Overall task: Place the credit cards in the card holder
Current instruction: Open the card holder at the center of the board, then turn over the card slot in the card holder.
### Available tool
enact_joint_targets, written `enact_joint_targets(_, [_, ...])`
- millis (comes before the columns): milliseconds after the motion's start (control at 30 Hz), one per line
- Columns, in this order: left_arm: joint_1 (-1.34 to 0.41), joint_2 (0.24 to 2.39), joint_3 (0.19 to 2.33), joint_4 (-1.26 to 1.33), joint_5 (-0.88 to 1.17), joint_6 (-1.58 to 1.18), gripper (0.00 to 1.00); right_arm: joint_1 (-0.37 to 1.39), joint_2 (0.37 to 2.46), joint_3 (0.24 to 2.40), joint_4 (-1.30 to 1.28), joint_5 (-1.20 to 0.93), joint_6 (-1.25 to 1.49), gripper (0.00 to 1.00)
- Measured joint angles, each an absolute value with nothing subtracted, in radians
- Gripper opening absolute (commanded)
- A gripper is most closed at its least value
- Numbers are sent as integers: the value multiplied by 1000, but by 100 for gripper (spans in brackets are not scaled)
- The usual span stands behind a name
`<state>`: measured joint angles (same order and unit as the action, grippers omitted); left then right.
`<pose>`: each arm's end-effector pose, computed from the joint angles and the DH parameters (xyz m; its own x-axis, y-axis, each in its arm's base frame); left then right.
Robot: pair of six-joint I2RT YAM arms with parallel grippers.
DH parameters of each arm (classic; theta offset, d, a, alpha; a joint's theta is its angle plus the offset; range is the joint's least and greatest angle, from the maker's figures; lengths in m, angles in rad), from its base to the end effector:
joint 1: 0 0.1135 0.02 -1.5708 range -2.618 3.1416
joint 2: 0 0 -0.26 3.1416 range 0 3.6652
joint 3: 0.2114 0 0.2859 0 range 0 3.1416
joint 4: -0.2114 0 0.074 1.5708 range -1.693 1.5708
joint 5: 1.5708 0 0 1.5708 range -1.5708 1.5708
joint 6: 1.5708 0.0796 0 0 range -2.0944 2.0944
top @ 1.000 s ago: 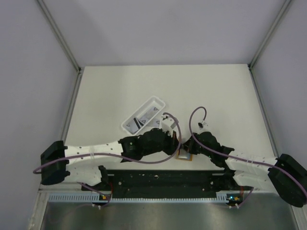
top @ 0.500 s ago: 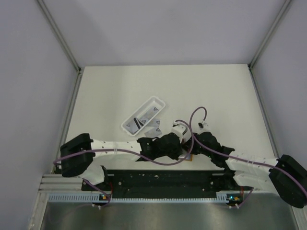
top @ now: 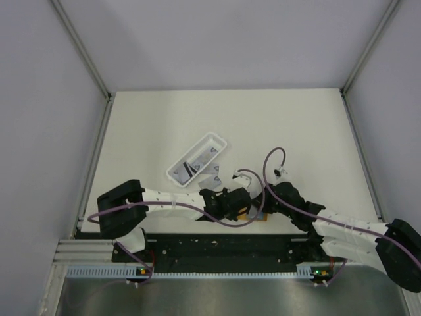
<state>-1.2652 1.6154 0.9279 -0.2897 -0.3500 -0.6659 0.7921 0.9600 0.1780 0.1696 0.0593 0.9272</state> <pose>0.1370 -0.3436 0.1189 -0.7139 0.3341 -0.6154 0.5050 0.8544 -0.1220 0.1699 0.1654 0.0839 -0.7834 0.3429 -0.5183 -0.0830 0.7688 0.6341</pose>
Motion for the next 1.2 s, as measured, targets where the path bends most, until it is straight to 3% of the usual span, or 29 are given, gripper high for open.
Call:
enact_joint_targets(833, [-1244,1708,875,7,-260,-740,0,792,974,170,183,47,947,0])
enact_joint_targets(1200, [-1244,1709,871,12,-247,-757,0,792,630,217,-141,92,953,0])
